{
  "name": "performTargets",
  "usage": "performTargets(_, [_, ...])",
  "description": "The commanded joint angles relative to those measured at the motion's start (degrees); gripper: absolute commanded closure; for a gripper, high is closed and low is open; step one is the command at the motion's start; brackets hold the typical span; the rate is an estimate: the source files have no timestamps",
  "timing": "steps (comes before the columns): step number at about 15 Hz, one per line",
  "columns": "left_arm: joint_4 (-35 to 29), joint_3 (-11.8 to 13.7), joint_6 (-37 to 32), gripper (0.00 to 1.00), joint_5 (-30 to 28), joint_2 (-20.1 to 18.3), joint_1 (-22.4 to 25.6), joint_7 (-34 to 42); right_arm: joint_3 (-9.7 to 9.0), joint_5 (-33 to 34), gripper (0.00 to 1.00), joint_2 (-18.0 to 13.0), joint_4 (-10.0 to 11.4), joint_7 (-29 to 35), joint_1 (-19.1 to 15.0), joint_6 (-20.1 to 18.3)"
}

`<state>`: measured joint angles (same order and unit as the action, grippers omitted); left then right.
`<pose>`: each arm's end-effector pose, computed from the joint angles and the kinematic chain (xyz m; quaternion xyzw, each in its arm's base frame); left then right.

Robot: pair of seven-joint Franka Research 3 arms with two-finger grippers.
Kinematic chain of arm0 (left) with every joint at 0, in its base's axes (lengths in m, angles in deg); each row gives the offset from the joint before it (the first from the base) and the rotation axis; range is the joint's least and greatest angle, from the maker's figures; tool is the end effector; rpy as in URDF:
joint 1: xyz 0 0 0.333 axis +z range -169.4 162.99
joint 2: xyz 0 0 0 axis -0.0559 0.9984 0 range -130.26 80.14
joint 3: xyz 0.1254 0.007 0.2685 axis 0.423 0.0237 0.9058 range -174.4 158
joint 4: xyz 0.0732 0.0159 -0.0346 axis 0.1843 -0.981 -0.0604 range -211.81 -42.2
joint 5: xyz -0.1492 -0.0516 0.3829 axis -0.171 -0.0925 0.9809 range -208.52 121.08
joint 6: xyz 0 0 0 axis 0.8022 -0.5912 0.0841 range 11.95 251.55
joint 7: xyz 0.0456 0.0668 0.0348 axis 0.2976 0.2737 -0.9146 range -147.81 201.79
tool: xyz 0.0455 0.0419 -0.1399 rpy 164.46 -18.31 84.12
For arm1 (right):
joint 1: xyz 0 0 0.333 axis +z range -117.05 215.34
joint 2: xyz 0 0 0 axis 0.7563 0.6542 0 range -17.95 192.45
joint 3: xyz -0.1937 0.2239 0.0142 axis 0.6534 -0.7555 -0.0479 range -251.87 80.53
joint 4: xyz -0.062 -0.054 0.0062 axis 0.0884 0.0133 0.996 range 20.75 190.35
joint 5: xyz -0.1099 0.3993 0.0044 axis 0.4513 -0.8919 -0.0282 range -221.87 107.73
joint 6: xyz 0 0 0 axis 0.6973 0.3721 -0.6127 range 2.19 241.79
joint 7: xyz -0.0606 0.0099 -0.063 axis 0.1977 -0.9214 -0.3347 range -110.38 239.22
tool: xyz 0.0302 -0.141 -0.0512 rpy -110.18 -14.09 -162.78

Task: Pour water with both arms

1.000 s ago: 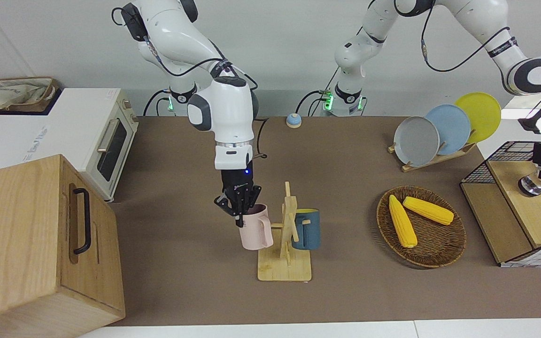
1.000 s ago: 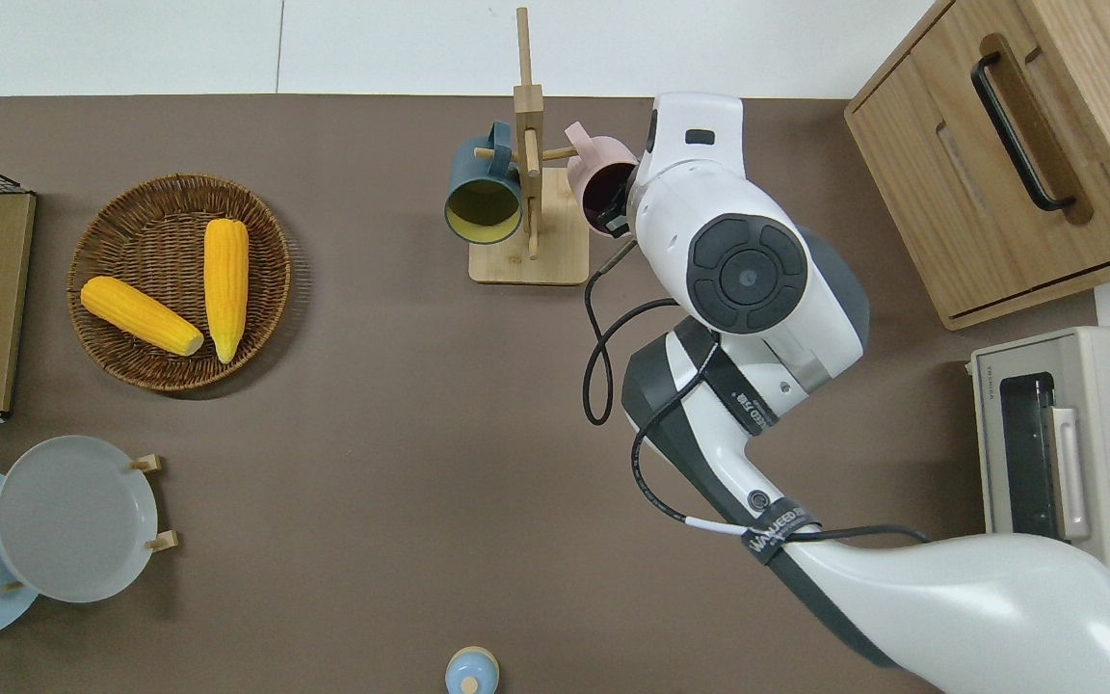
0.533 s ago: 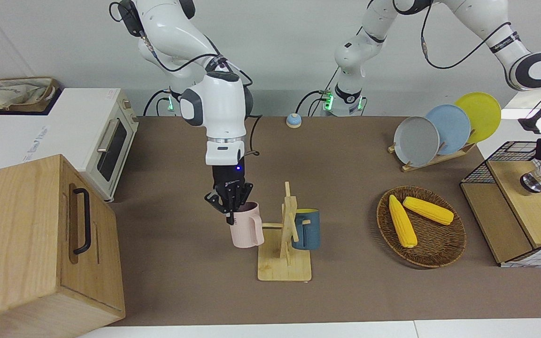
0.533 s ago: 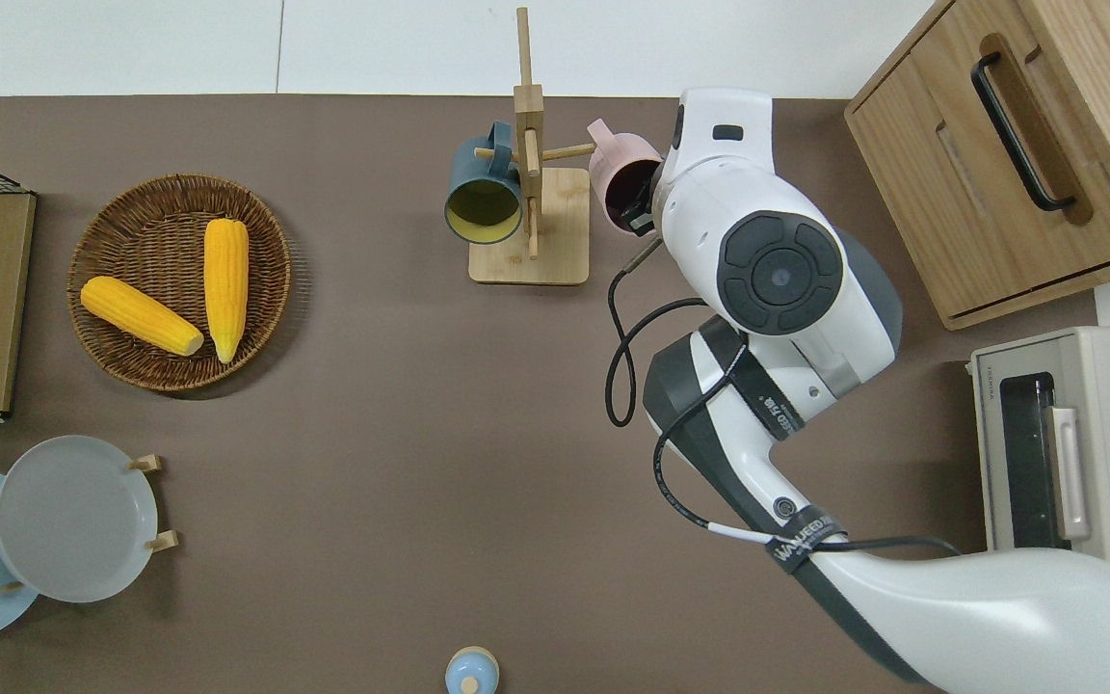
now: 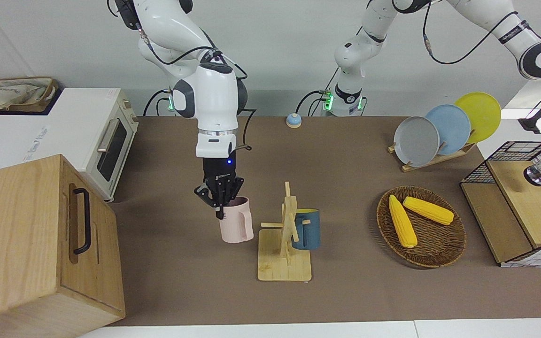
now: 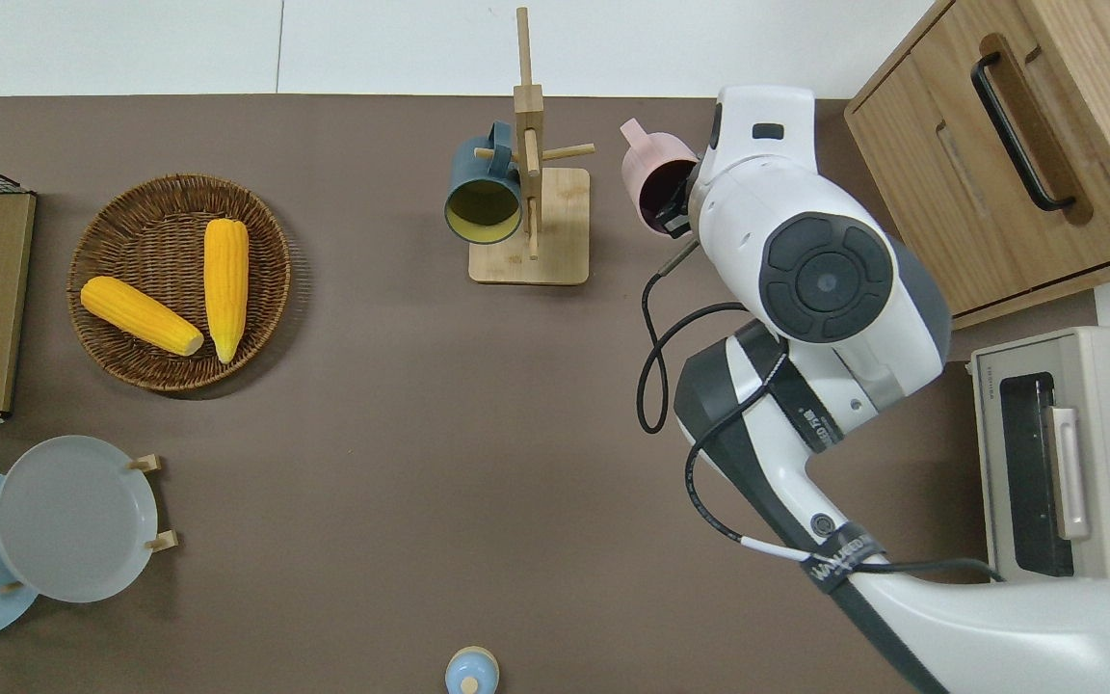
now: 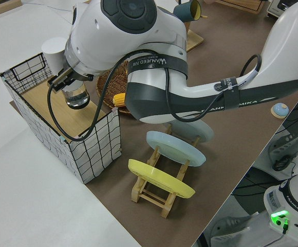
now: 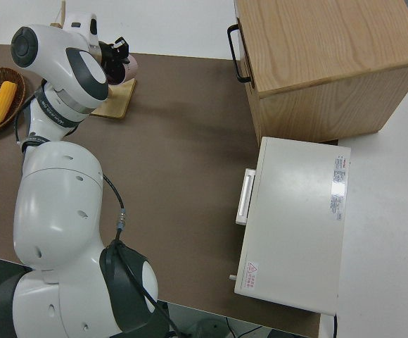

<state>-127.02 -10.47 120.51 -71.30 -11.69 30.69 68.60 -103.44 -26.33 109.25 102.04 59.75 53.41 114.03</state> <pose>0.6195 0.3571 0.4921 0.9462 0.0361 0.3205 0.0259 0.7081 0.2348 0.4343 0.8945 0.3365 0.2625 0.1327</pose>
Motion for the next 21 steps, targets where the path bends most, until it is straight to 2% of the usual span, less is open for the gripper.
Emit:
performTargets(1, [1.07,0.51,-2.27,1.00,1.74,-2.82,-0.76,-2.94,-0.86,-1.99,1.000,-3.79,2.98,-3.50,-2.25,-2.03])
performTargets(4, [1.07,0.60,-3.76,1.00,1.83,-3.70,-0.76,-2.94,-0.77,-2.00,1.000,-4.76,3.33,-4.82,-3.56,-3.88])
performTargets(7, [1.07,0.60,-5.43,1.00,2.35,-4.93,-0.76,-4.08,-0.77,-2.08,1.000,-7.04,5.70,-5.18,-5.32,-4.23])
performTargets(9, [1.07,0.34,-6.92,1.00,5.24,-6.07,-0.76,-6.62,-0.77,-2.52,1.000,-7.75,5.70,-5.09,-5.50,-7.64])
performTargets(11, [1.07,-0.80,-8.16,1.00,6.83,-7.65,-0.76,-8.21,-0.25,-5.58,1.000,-8.54,5.62,-5.09,-5.68,-10.03])
performTargets(17, [0.28,-1.86,-13.95,1.00,7.97,-12.31,-0.76,-11.73,-0.33,-20.26,1.000,-9.51,5.18,-2.99,-6.64,-16.70])
performTargets(19, [0.10,-1.95,-16.41,1.00,8.24,-13.71,-0.76,-13.04,-0.68,-21.85,1.000,-9.86,5.09,0.43,-6.73,-20.04])
performTargets(21, [-0.25,-2.74,-17.56,1.00,8.50,-14.60,-0.76,-14.19,-0.95,-27.02,1.000,-10.04,4.83,6.05,-6.91,-23.29])
